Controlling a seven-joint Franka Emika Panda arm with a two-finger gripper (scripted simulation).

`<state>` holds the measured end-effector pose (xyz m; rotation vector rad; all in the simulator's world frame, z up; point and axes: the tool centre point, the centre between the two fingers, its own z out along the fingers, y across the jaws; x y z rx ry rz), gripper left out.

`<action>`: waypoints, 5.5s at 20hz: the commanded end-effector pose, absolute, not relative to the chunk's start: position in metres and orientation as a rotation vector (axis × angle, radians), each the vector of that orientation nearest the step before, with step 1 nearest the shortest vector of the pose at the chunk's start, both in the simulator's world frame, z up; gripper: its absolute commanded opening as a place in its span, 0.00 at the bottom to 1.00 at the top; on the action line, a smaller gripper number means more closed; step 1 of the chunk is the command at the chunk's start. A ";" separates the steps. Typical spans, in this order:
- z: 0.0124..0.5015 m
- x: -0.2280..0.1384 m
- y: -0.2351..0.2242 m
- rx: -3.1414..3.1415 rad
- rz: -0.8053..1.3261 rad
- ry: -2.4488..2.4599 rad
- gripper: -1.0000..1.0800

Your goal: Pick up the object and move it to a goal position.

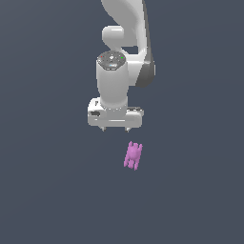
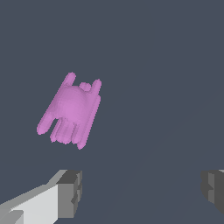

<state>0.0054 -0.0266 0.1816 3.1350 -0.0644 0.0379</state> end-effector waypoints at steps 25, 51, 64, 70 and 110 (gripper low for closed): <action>0.171 0.029 0.014 3.144 0.056 -0.141 0.96; 0.123 0.062 0.053 3.108 0.000 -0.463 0.96; 0.080 0.062 0.054 3.107 0.000 -0.467 0.96; 0.080 0.062 0.054 3.107 0.000 -0.467 0.00; 0.267 0.029 0.075 3.107 0.000 -0.468 0.00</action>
